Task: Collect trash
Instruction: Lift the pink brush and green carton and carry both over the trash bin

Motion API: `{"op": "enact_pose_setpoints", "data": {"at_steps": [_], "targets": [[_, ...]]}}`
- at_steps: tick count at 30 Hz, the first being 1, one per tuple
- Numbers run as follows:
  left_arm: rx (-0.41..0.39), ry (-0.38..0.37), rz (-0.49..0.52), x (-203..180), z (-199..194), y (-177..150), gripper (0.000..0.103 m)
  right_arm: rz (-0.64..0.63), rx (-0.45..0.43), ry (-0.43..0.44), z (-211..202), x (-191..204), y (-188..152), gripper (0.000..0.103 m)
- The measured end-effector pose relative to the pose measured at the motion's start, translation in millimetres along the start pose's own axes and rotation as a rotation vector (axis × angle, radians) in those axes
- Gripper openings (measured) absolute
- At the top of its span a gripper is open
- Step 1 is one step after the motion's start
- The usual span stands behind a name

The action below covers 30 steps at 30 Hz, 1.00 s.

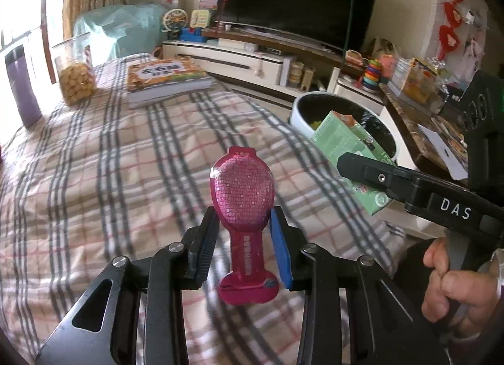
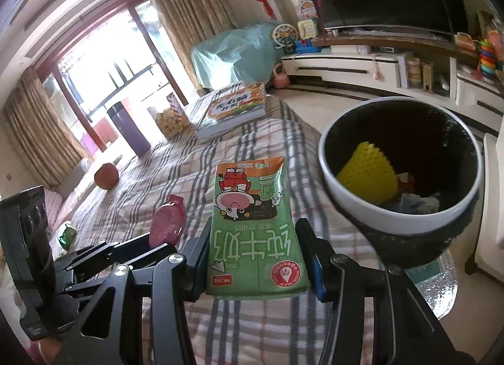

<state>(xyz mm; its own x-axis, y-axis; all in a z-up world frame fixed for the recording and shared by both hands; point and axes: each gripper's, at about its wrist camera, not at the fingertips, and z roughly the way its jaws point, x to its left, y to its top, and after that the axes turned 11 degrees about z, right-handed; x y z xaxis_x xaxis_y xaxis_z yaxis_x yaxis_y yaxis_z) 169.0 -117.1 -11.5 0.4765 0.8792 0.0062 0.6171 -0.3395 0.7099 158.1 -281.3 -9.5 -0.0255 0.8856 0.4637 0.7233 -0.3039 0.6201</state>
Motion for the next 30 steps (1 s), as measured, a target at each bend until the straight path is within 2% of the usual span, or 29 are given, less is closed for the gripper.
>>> {"op": "enact_pose_setpoints", "data": {"at_steps": [1,2,6,7,30], "targets": [[0.000,-0.009,-0.001,-2,0,1,0.030,0.003,-0.004,-0.002,-2,-2,1,0.050],[0.002,-0.021,-0.002,-4,1,3,0.024,0.009,-0.008,-0.005,-4,-6,2,0.050],[0.003,-0.049,0.004,-12,5,8,0.019,0.034,-0.018,-0.014,-10,-17,5,0.050],[0.006,-0.055,0.009,-14,7,10,0.003,0.041,-0.022,-0.015,-11,-20,5,0.050],[-0.007,-0.105,0.048,-40,17,28,0.003,0.088,-0.054,-0.024,-28,-47,11,0.050]]}}
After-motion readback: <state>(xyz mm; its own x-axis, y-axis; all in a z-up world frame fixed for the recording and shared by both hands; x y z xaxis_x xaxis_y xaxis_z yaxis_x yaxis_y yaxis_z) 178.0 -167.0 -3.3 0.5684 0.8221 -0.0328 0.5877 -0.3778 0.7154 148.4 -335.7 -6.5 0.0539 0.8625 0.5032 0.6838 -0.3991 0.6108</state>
